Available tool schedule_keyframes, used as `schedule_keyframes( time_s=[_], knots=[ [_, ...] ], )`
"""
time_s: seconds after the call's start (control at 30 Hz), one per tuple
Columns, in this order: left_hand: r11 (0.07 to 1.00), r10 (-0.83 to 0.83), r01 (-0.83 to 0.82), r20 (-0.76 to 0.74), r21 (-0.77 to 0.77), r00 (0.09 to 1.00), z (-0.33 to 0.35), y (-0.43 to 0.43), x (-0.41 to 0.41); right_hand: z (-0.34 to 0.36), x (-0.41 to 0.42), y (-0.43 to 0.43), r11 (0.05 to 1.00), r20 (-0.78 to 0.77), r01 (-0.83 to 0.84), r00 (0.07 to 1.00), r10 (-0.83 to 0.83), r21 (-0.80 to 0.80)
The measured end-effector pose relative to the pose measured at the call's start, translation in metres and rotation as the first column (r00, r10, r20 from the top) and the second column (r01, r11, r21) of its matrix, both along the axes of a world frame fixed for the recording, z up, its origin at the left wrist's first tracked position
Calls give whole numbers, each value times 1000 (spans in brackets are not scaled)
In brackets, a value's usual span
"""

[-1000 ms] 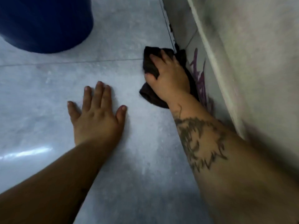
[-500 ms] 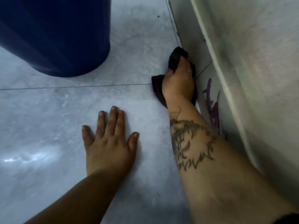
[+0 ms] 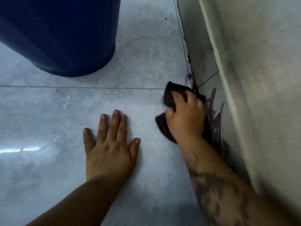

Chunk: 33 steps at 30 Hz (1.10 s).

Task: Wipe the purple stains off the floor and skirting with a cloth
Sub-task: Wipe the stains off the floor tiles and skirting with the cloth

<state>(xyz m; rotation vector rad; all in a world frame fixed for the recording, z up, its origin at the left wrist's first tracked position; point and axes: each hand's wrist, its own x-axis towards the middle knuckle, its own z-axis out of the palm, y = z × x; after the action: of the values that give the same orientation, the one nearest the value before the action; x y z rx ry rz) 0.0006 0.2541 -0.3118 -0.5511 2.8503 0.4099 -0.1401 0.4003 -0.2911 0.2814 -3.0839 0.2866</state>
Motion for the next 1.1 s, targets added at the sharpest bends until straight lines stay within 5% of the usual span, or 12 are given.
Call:
schedule_keyframes(
  time_s=[0.1,0.2,0.27,0.33,0.43,0.6,0.83,1.1],
  knots=[
    [1000,7,-7,4,-11,1000,2,0,2,34,-52,-22,988,-86,-133,988,126,-75],
    [1000,9,-9,-5,0,1000,4,3,1,70,-108,-47,945,-361,-250,879,313,210],
    [1000,-3,3,-7,13,1000,4,5,-1,71,-144,-56,801,-184,-211,911,369,560],
    [1000,-4,4,-17,13,1000,3,5,-1,51,-166,-55,555,66,-169,977,202,815],
    [1000,7,-7,-36,5,999,2,-1,-1,24,-162,-45,383,83,-104,994,72,918],
    [1000,16,-15,-50,23,999,-1,-1,2,22,-106,-31,408,106,-131,991,82,904],
    [998,9,-6,-41,64,999,4,-1,1,44,37,32,637,274,-237,961,43,734],
    [997,17,-9,-98,77,995,3,-1,-1,36,-110,-24,534,137,-196,979,149,823]
  ],
)
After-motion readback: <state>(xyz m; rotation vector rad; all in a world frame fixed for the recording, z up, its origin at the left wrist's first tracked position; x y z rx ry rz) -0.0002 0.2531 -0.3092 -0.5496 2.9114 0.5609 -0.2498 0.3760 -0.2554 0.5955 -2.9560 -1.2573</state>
